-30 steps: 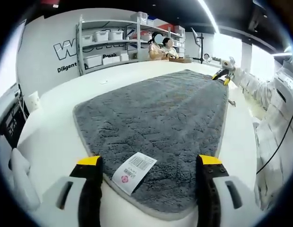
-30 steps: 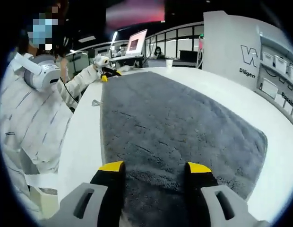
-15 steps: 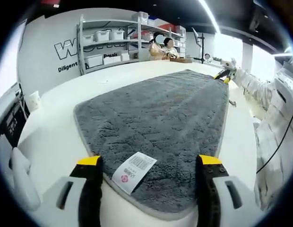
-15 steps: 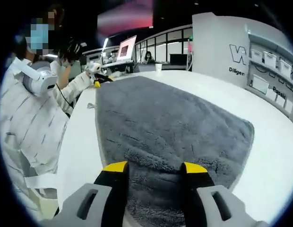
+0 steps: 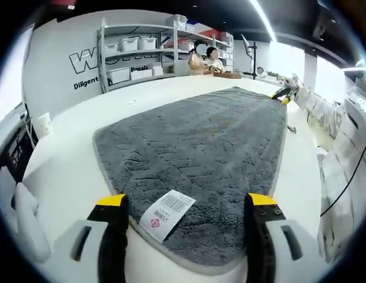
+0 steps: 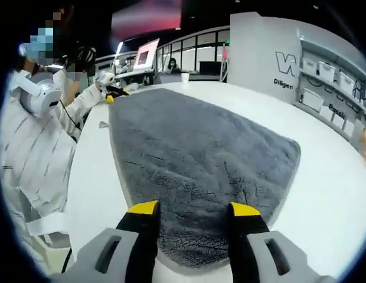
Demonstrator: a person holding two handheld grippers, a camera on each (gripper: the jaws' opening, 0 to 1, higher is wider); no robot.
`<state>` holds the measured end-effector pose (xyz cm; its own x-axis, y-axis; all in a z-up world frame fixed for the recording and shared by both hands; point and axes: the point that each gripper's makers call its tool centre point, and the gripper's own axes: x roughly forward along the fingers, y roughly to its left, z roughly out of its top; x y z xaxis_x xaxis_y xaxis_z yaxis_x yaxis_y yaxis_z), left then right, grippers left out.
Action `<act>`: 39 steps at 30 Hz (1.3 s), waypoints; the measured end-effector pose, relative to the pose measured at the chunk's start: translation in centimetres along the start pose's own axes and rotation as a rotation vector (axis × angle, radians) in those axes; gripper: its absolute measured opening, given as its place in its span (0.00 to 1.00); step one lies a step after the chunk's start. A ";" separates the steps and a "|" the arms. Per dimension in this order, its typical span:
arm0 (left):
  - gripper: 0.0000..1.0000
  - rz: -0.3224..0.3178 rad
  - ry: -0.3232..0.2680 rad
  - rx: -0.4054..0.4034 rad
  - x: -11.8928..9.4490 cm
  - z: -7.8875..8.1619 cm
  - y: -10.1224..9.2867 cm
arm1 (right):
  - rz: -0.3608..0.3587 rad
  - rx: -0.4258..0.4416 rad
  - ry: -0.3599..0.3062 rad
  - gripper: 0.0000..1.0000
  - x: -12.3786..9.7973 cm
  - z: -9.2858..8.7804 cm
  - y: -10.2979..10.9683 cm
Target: Open the folded towel by lifting each exposed corner and separating the folded layers until the towel lies flat within the target outline without major curled edges
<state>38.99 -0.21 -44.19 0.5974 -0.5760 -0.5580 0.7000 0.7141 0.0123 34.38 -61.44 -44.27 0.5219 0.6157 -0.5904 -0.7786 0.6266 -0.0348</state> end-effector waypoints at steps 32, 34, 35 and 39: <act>0.83 0.421 -0.131 -0.259 -1.2 2.3 -2.9 | -0.602 0.403 -0.181 0.59 -2.6 1.7 -1.2; 0.84 0.418 -0.130 -0.257 -0.9 2.1 -4.2 | -0.637 0.402 -0.183 0.62 -2.6 1.8 -1.1; 0.84 0.465 -0.137 -0.288 -1.1 2.0 -4.0 | -0.649 0.401 -0.180 0.63 -2.6 1.8 -1.0; 0.84 0.532 -0.110 -0.254 -1.0 1.7 -5.2 | -0.718 0.393 -0.150 0.68 -2.5 1.7 -0.8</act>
<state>35.42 -4.00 -42.31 0.8864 -0.1418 -0.4406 0.1867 0.9806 0.0602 34.29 -62.69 -41.44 0.9076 0.0420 -0.4177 -0.0743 0.9953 -0.0614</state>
